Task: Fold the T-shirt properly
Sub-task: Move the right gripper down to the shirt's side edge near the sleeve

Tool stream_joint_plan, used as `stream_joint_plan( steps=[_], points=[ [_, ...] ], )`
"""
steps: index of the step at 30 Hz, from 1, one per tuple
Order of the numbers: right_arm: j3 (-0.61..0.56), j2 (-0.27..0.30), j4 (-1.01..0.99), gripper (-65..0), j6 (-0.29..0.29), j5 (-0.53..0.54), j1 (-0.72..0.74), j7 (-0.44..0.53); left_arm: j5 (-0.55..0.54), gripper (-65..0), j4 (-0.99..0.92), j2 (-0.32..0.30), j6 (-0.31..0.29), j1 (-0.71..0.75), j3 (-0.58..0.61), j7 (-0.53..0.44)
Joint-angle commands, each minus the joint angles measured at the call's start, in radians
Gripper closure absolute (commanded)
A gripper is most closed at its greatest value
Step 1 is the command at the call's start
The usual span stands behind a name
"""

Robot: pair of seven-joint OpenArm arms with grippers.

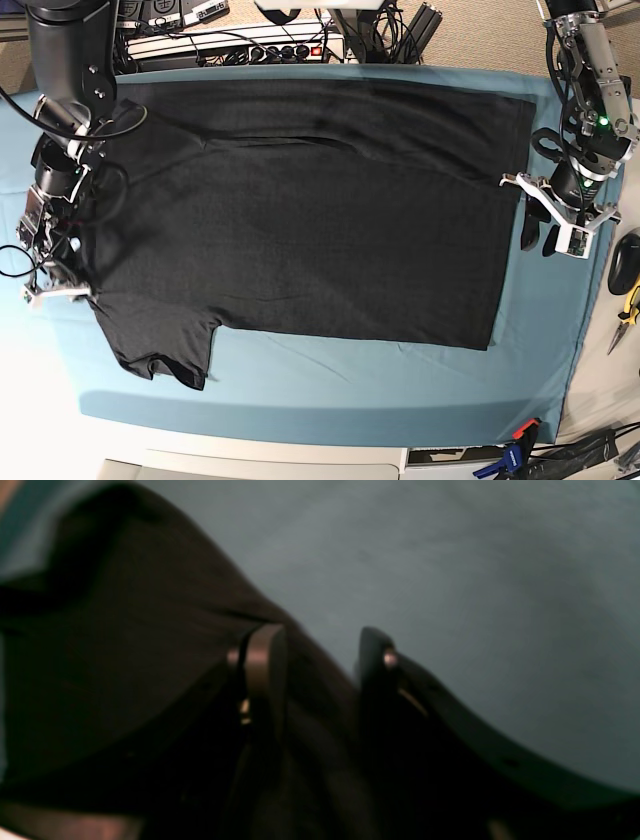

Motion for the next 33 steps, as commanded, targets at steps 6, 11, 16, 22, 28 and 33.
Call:
stream_joint_plan(
  steps=[6,11,16,22,28,33],
  points=[
    [0.002,0.021,0.018,-24.5,0.033,0.092,0.029,0.001,-0.011,-21.1,0.016,-0.011,0.000,-0.008,-0.006,-0.015],
    [0.003,0.010,0.018,-24.5,0.046,0.159,0.010,-0.020,-0.011,-21.1,0.016,-0.011,-0.001,-0.008,-0.006,-0.015],
    [0.009,0.010,0.019,-24.5,0.044,0.043,-0.024,0.064,-0.011,-21.1,0.016,-0.011,0.000,-0.005,-0.006,-0.014],
    [0.009,0.011,0.019,-24.5,0.029,0.022,-0.051,0.135,-0.011,-21.1,0.016,-0.011,0.000,-0.005,-0.006,-0.014],
    [0.009,0.011,0.019,-24.5,0.009,-0.008,-0.051,0.173,-0.011,-21.1,0.016,-0.011,0.000,-0.004,-0.006,-0.014],
    [0.009,0.011,0.019,-24.5,-0.049,-0.048,-0.051,0.197,-0.011,-21.1,0.016,-0.011,-0.001,-0.001,-0.006,-0.006]
  ],
)
